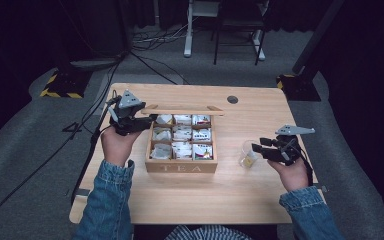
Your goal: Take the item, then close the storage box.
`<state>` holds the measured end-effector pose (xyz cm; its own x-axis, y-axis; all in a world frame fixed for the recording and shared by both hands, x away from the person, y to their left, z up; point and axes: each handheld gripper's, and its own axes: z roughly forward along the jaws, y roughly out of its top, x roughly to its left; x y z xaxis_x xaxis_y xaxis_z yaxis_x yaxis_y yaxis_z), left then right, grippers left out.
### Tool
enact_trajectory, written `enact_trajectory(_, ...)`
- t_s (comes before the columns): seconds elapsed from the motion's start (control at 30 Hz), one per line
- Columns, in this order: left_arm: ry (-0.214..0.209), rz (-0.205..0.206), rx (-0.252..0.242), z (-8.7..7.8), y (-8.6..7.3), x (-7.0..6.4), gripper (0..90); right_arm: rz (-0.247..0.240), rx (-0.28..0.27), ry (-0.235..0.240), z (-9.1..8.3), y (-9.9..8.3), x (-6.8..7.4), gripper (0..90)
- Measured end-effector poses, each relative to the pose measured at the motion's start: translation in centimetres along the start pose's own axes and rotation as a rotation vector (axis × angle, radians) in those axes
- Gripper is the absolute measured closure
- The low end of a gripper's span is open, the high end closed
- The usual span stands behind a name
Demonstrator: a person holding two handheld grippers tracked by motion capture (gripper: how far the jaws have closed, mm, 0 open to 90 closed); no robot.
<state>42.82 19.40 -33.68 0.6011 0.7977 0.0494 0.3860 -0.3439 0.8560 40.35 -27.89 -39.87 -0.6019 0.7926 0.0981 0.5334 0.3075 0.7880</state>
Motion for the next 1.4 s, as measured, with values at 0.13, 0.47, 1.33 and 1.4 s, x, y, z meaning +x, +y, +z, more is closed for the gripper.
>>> enact_trajectory(0.13,-0.001,0.0,-0.005,0.0,0.1,0.1,42.5,0.004,-0.001,-0.023,-0.4,0.0,-0.5,50.2)
enact_trajectory(0.47,-0.001,0.004,0.002,0.0,0.2,0.1,42.5,0.021,0.007,-0.046,-0.9,0.3,-1.5,49.9)
enact_trajectory(1.33,0.008,0.015,0.02,-0.2,-0.1,-0.4,42.2,0.046,0.107,-0.143,0.9,-2.9,-6.1,40.7)
enact_trajectory(1.4,0.009,0.017,0.021,-0.2,-0.1,-0.4,42.2,0.049,0.135,-0.156,1.4,-3.6,-6.7,41.0)
